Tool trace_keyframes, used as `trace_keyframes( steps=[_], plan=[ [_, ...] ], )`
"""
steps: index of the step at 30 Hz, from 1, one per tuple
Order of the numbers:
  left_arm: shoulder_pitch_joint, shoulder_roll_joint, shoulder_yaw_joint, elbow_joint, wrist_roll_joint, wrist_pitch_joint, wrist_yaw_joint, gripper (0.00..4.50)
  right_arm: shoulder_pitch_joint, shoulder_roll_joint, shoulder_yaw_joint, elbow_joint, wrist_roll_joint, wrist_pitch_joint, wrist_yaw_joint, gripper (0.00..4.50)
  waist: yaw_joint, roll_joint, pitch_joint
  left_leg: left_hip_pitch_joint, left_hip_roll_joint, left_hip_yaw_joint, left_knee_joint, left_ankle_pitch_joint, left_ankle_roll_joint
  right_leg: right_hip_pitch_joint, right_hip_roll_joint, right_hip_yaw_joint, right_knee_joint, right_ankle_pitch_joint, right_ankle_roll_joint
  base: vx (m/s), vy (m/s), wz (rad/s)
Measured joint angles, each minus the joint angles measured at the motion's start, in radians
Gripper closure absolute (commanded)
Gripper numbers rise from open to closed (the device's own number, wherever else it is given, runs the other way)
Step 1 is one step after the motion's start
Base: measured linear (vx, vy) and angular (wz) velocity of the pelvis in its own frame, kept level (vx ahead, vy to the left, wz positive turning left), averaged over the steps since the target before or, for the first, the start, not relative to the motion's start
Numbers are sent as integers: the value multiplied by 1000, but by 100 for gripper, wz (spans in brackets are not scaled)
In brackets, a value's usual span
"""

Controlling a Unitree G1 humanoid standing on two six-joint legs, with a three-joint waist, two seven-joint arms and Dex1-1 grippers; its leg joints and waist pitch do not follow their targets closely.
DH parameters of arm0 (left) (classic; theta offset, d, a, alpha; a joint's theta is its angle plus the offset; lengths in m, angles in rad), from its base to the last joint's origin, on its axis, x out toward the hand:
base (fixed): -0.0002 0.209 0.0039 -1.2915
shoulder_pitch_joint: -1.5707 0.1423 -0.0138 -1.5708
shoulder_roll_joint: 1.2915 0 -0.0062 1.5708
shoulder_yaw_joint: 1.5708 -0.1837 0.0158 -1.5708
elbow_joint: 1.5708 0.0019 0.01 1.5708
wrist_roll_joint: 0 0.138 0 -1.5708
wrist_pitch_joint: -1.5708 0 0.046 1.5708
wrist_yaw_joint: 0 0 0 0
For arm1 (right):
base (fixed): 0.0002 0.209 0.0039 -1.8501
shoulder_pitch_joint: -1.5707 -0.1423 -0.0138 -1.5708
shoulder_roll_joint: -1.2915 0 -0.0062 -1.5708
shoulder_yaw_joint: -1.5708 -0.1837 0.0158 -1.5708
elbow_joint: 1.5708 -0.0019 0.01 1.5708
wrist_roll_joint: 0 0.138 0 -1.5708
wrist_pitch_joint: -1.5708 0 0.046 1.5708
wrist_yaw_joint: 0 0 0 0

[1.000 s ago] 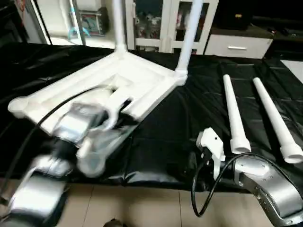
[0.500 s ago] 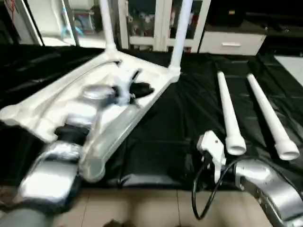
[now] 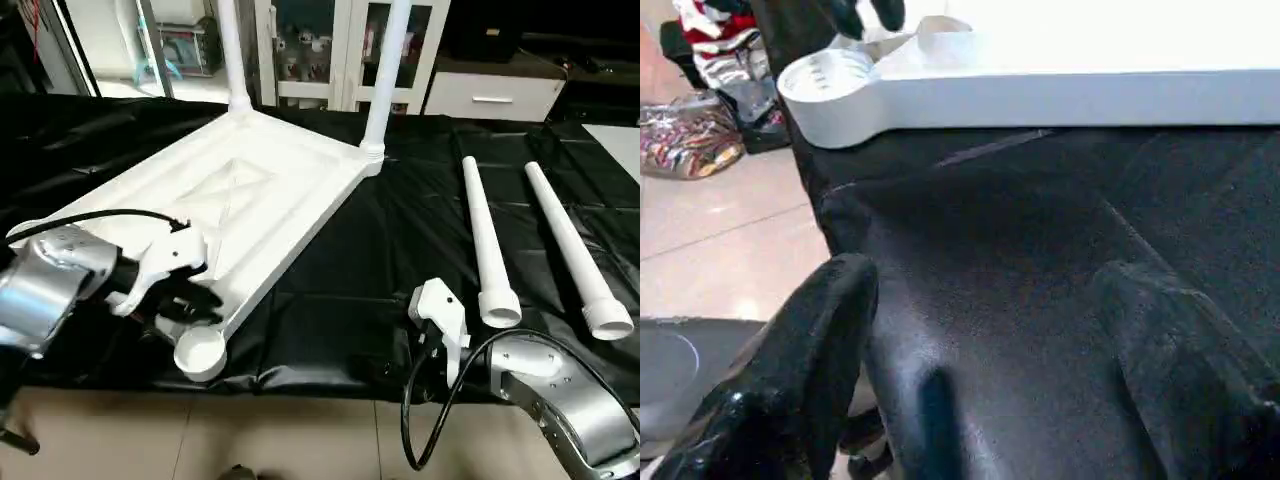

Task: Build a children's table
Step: Rotate table base

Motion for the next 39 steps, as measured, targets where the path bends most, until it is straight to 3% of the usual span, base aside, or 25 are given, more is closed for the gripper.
trace_keyframes(
  steps=[8,19,27,30,35,39],
  plan=[
    [-28,45,-34,117,147,-11,102,318,0,-3,0,1,0,-2,2,75,-4,-1,0,1,0,0,0,0,0,-1,0,0,0,0,0,0,0,0],
    [-54,27,-79,211,253,-36,181,318,-1,-3,0,2,0,-3,2,75,-2,-2,-1,1,0,0,0,0,0,-1,0,0,1,0,-1,0,0,0],
    [-75,-133,-79,244,189,-17,178,318,-2,-3,0,3,0,-5,2,75,12,-2,-1,0,0,0,0,0,0,0,0,0,1,1,-1,0,0,0],
    [-125,-231,-75,320,169,-20,197,318,-2,-6,-1,5,-1,-5,2,75,19,-1,-1,1,0,0,1,0,0,1,0,0,1,1,-1,0,0,0],
    [-225,-398,-34,511,164,-68,388,318,-3,-5,-1,6,-1,-5,0,75,22,0,0,0,0,-1,1,0,0,2,0,-1,1,1,-1,0,0,0],
    [-270,-454,-9,608,169,-97,537,318,-3,-4,-2,6,-1,-5,0,75,12,0,0,0,0,-3,2,0,0,2,0,-2,0,1,-1,0,0,0]
  ],
)
